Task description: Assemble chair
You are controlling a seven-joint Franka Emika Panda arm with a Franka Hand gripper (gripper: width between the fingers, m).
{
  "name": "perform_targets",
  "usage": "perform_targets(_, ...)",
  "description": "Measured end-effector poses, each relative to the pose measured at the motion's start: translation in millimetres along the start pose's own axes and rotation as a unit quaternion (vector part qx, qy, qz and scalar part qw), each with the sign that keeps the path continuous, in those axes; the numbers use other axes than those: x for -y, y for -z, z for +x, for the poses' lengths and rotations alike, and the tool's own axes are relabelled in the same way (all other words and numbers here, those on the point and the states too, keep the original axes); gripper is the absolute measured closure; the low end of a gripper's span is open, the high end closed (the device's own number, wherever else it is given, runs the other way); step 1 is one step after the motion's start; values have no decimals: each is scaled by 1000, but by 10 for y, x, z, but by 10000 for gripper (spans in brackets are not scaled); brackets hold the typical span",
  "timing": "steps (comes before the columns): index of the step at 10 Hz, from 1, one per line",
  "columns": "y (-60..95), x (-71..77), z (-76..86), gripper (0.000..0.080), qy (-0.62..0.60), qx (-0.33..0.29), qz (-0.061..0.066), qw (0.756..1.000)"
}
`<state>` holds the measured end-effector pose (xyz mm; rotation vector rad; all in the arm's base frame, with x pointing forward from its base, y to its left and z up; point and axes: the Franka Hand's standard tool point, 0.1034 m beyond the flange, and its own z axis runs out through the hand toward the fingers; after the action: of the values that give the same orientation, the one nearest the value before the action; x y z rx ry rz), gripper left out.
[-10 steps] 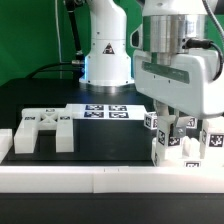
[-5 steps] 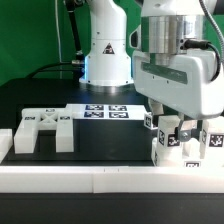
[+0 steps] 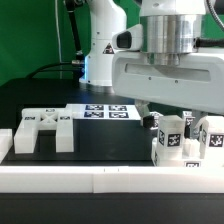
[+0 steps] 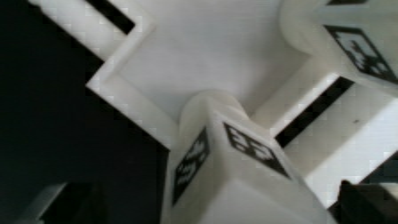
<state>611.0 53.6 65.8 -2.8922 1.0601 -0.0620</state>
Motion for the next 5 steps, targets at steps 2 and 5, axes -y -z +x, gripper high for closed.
perform_targets(2,-2,-8,6,151,61,0,0,998)
perform_targets(5,-2,-19,17,151,159,0,-1,987)
